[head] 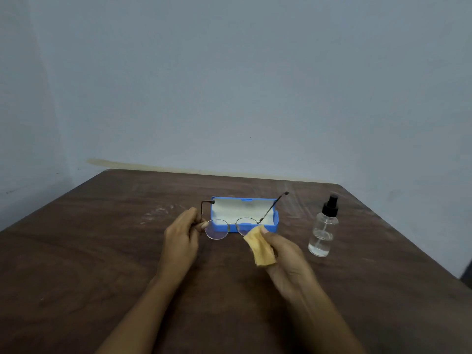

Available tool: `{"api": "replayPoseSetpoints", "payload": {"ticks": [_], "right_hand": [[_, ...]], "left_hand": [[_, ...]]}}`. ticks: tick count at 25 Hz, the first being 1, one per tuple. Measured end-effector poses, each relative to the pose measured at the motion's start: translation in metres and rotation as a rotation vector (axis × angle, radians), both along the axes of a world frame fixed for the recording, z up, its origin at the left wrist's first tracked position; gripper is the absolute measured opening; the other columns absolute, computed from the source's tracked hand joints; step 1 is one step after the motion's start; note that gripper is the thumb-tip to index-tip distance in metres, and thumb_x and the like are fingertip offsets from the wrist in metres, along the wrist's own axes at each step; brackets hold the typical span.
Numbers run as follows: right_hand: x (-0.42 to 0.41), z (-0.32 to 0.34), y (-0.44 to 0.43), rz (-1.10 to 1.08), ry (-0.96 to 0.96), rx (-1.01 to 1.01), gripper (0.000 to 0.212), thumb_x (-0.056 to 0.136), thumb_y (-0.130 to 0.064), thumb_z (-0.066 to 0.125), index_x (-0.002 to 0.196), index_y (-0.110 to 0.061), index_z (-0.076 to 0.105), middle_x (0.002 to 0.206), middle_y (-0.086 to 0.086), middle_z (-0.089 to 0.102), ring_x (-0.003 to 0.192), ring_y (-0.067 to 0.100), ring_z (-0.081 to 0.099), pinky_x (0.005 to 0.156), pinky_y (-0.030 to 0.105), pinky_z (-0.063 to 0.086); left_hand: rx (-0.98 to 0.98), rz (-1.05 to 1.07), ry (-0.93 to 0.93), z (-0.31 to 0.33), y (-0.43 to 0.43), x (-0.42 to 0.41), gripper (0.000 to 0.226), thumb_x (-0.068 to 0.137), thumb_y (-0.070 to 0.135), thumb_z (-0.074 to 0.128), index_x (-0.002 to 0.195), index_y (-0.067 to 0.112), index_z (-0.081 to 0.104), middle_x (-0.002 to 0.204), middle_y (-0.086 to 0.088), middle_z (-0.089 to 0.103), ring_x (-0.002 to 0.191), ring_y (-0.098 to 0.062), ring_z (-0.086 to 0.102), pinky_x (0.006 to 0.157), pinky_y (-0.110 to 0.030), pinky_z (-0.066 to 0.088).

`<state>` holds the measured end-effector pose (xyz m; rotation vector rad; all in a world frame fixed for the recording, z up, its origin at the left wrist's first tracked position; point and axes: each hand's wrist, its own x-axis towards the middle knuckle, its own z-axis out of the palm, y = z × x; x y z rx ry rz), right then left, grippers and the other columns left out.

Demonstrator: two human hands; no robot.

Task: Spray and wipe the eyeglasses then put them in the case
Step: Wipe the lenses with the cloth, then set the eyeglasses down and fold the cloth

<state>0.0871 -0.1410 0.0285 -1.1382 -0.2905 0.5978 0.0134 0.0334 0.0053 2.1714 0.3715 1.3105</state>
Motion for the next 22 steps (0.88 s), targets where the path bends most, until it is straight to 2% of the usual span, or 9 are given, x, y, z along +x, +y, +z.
{"api": "replayPoseSetpoints", "payload": {"ticks": [2,4,5,7,10,14,18,22], "right_hand": [[0.004,-0.003,-0.011,0.027,0.150,0.056,0.026,0.070,-0.016,0.066,0.093,-0.003,0.066,0.078,0.006,0.072,0.063,0.011,0.064,0.052,0.021,0.052],[0.005,-0.005,-0.019,-0.030,0.100,-0.022,0.025,0.063,-0.016,0.069,0.085,-0.005,0.066,0.064,0.002,0.070,0.052,0.010,0.062,0.046,0.022,0.051],[0.006,-0.006,-0.023,-0.070,0.037,-0.080,0.019,0.066,-0.014,0.070,0.083,-0.008,0.066,0.062,0.001,0.069,0.051,0.010,0.061,0.046,0.022,0.049],[0.007,-0.003,-0.030,-0.171,-0.106,-0.197,0.007,0.077,-0.013,0.068,0.083,-0.009,0.066,0.065,0.001,0.068,0.057,0.011,0.061,0.050,0.023,0.049],[0.018,0.002,-0.043,-0.309,-0.313,-0.409,0.009,0.084,-0.014,0.063,0.089,-0.008,0.064,0.072,0.002,0.064,0.067,0.015,0.057,0.053,0.025,0.045],[0.042,-0.011,-0.054,-0.345,-0.383,-0.707,0.019,0.085,-0.018,0.062,0.101,-0.008,0.066,0.103,0.012,0.064,0.097,0.028,0.057,0.074,0.031,0.042],[0.046,-0.018,-0.057,-0.418,-0.419,-0.817,0.021,0.081,-0.017,0.066,0.102,-0.011,0.066,0.111,0.015,0.064,0.097,0.026,0.056,0.074,0.028,0.040],[0.028,-0.007,-0.062,-0.521,-0.623,-1.116,0.023,0.085,-0.029,0.061,0.106,-0.021,0.060,0.107,0.006,0.064,0.102,0.026,0.057,0.070,0.027,0.036]], "left_hand": [[-0.006,-0.001,0.005,-0.002,0.001,0.000,0.019,0.076,-0.010,0.055,0.065,0.001,0.043,0.066,-0.016,0.058,0.066,-0.022,0.047,0.057,-0.014,0.034],[-0.003,-0.002,0.003,-0.003,0.001,-0.001,0.016,0.075,-0.006,0.053,0.065,0.002,0.043,0.066,-0.015,0.059,0.065,-0.022,0.048,0.057,-0.017,0.035],[-0.002,-0.005,0.003,-0.003,0.001,-0.001,0.013,0.074,-0.004,0.051,0.065,0.002,0.043,0.066,-0.015,0.059,0.064,-0.022,0.049,0.057,-0.019,0.035],[-0.008,-0.011,0.011,-0.004,0.000,-0.002,0.014,0.074,-0.005,0.051,0.066,0.002,0.043,0.066,-0.016,0.059,0.065,-0.026,0.053,0.057,-0.025,0.037],[-0.016,-0.030,0.024,-0.004,-0.002,-0.002,0.020,0.077,-0.009,0.056,0.065,0.002,0.043,0.068,-0.017,0.061,0.065,-0.023,0.053,0.058,-0.022,0.037],[-0.004,-0.046,0.041,-0.003,-0.006,-0.001,0.022,0.079,-0.007,0.057,0.065,0.003,0.043,0.067,-0.018,0.061,0.065,-0.021,0.050,0.057,-0.016,0.036],[0.015,-0.085,0.047,-0.003,-0.009,-0.003,0.016,0.079,0.002,0.054,0.066,0.001,0.044,0.068,-0.018,0.060,0.066,-0.021,0.047,0.058,-0.016,0.035],[0.012,-0.066,0.059,-0.003,-0.009,-0.002,0.022,0.081,0.001,0.059,0.065,0.002,0.044,0.067,-0.017,0.061,0.066,-0.021,0.049,0.058,-0.014,0.035]]}}
